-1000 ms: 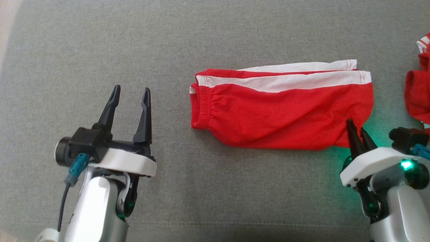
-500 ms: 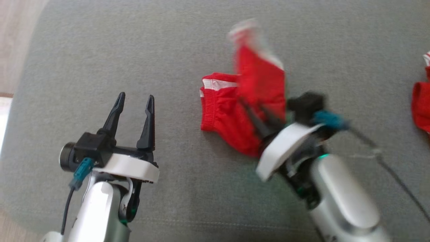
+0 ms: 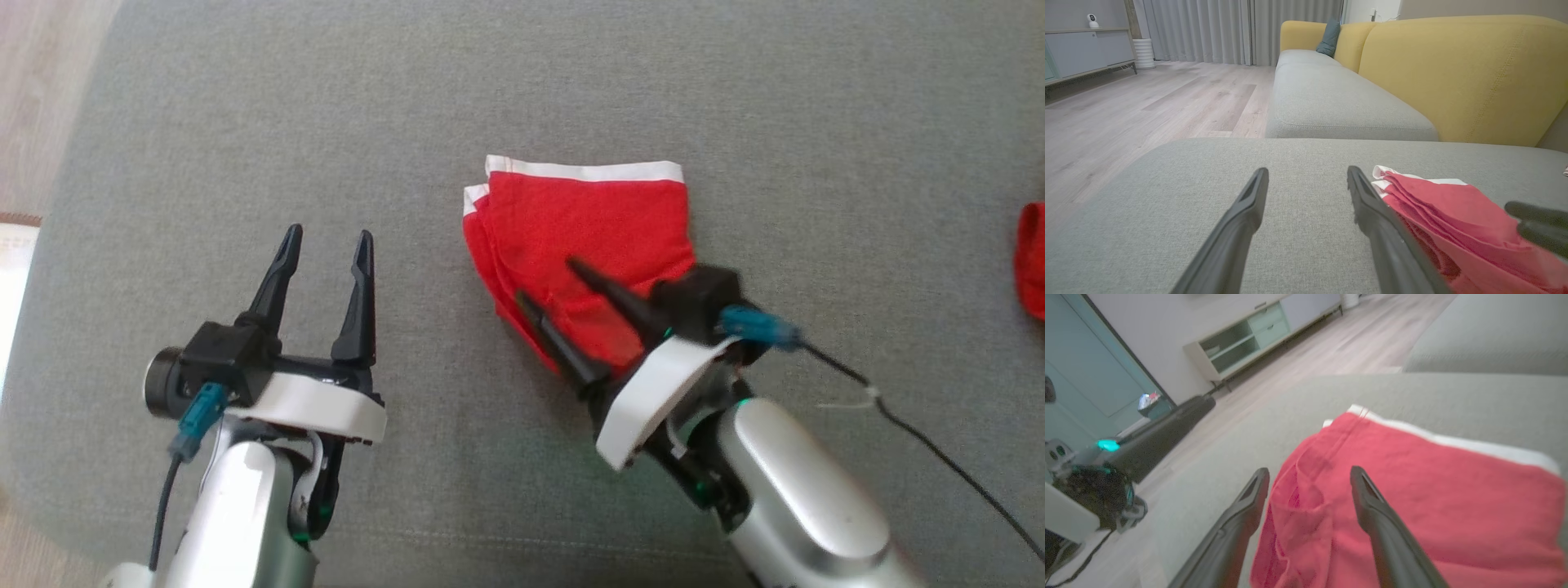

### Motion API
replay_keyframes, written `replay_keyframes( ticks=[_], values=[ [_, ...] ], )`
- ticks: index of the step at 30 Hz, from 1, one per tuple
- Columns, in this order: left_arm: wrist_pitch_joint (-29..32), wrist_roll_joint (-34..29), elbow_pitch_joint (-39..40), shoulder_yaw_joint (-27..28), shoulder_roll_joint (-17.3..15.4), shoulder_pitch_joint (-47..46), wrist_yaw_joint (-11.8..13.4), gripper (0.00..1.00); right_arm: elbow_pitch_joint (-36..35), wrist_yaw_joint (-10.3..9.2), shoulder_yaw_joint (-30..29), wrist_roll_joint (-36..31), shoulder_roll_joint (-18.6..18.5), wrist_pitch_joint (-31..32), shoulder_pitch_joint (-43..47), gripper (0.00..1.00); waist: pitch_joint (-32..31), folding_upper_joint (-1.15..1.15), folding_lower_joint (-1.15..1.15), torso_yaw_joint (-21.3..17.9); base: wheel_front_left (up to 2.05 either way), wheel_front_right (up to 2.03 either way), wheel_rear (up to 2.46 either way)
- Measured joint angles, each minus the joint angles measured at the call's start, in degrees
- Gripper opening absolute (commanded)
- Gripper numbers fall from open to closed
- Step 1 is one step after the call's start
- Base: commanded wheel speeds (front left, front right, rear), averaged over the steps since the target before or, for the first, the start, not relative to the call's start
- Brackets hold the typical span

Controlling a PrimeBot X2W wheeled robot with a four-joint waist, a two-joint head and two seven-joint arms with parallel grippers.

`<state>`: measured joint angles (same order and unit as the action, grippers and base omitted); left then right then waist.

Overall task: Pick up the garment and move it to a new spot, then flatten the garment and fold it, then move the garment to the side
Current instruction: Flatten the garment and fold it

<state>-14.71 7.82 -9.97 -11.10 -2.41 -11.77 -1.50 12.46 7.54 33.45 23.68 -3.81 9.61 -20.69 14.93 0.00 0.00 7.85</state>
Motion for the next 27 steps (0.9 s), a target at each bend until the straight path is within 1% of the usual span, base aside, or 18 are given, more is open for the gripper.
replay_keyframes(
  ticks=[2, 4, 8, 11, 14, 18, 21, 27],
  values=[
    [0.0, 0.0, 0.0, 0.1, 0.0, 0.0, 0.0, 1.00, -1.2, 0.00, -1.2, -0.3, 0.0, -2.3, -0.3, 1.00, -0.2, 0.00, 0.00, -0.4, 0.00, 0.00, 0.00],
    [0.0, -0.1, 0.0, 0.3, 0.0, 0.0, 0.1, 1.00, -2.6, 0.00, -3.7, -1.5, 0.0, -4.8, -0.4, 1.00, -0.4, 0.00, 0.00, -0.8, 0.00, 0.00, 0.00],
    [0.0, -0.2, 0.0, 0.7, 0.0, 0.0, 0.5, 1.00, -5.7, 0.00, -12.0, -5.8, 0.0, -8.6, 0.0, 1.00, -0.9, 0.00, 0.00, -1.8, 0.00, 0.00, 0.00],
    [0.0, -0.2, 0.0, 0.9, -0.1, 0.3, 0.5, 1.00, -7.9, 0.00, -19.7, -9.7, 0.0, -9.9, 1.8, 1.00, -1.3, 0.00, 0.00, -2.6, 0.00, 0.00, 0.00],
    [0.0, -0.3, 0.2, 1.2, -0.4, 1.3, 0.5, 1.00, -9.5, 0.00, -26.6, -12.5, 0.1, -9.9, 5.9, 1.00, -1.4, 0.00, 0.00, -3.4, 0.00, 0.00, 0.00],
    [0.0, -0.3, 0.2, 1.7, -0.8, 2.4, 0.5, 1.00, -11.7, 0.00, -32.6, -14.8, 0.4, -9.5, 11.9, 1.00, -1.7, 0.00, 0.00, -4.5, 0.00, 0.00, 0.00],
    [0.0, -0.3, 0.2, 2.1, -1.0, 2.4, 0.5, 1.00, -13.3, 0.00, -34.8, -15.3, 0.7, -9.1, 14.6, 1.00, -1.9, 0.00, 0.00, -5.2, 0.00, 0.00, 0.00],
    [0.0, -0.3, 0.4, 2.3, -1.3, 2.4, 0.6, 1.00, -14.9, 0.00, -35.0, -15.1, 1.0, -8.7, 15.8, 1.00, -1.8, 0.00, 0.00, -6.2, 0.00, 0.00, 0.00]
  ],
)
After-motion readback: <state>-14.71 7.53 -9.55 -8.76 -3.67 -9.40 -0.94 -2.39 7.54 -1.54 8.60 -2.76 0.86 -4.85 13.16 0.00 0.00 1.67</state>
